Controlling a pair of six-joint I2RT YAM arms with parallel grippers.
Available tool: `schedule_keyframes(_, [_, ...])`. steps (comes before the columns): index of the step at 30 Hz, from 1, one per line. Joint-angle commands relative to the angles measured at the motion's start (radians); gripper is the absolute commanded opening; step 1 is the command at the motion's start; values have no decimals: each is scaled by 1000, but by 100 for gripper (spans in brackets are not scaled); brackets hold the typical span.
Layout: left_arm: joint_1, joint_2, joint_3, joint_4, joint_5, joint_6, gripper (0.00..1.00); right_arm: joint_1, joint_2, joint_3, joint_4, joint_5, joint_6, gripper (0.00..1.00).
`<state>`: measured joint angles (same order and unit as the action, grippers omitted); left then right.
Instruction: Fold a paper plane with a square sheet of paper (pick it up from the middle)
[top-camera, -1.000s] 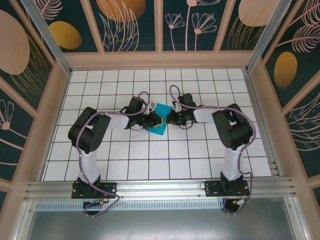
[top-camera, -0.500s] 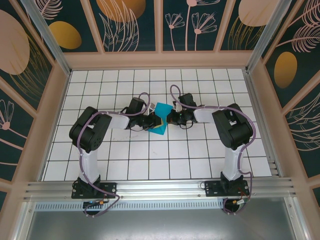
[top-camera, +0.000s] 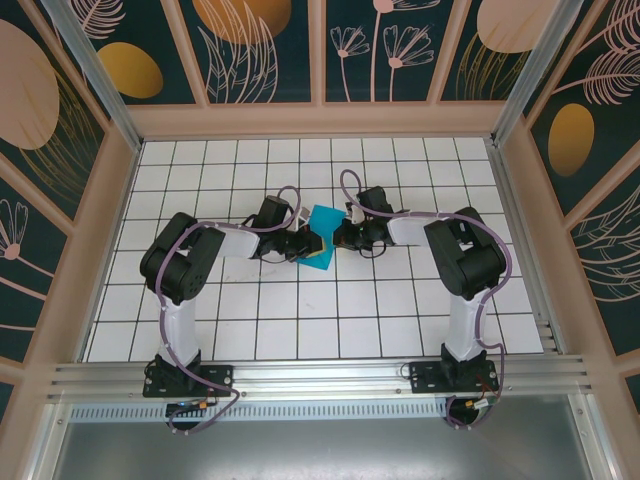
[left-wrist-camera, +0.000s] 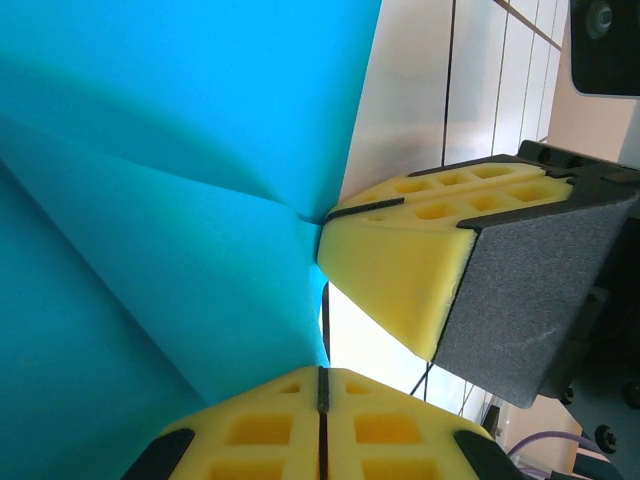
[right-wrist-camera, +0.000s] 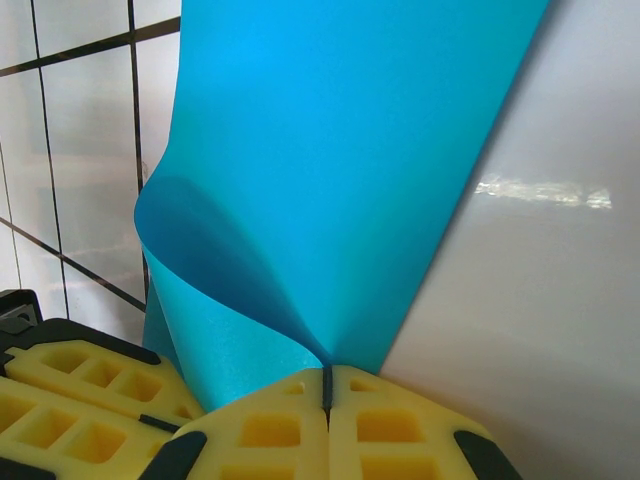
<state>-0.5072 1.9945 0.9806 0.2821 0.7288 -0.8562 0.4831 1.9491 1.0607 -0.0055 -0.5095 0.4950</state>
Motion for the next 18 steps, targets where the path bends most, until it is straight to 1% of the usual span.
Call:
schedule_keyframes(1, [-6, 13, 22, -19, 0, 25, 10, -9, -41, 6, -14, -4, -15, 6])
schedule_keyframes(18, [-6, 23, 23, -27, -6, 29, 9, -9, -37, 14, -27, 21, -11, 7])
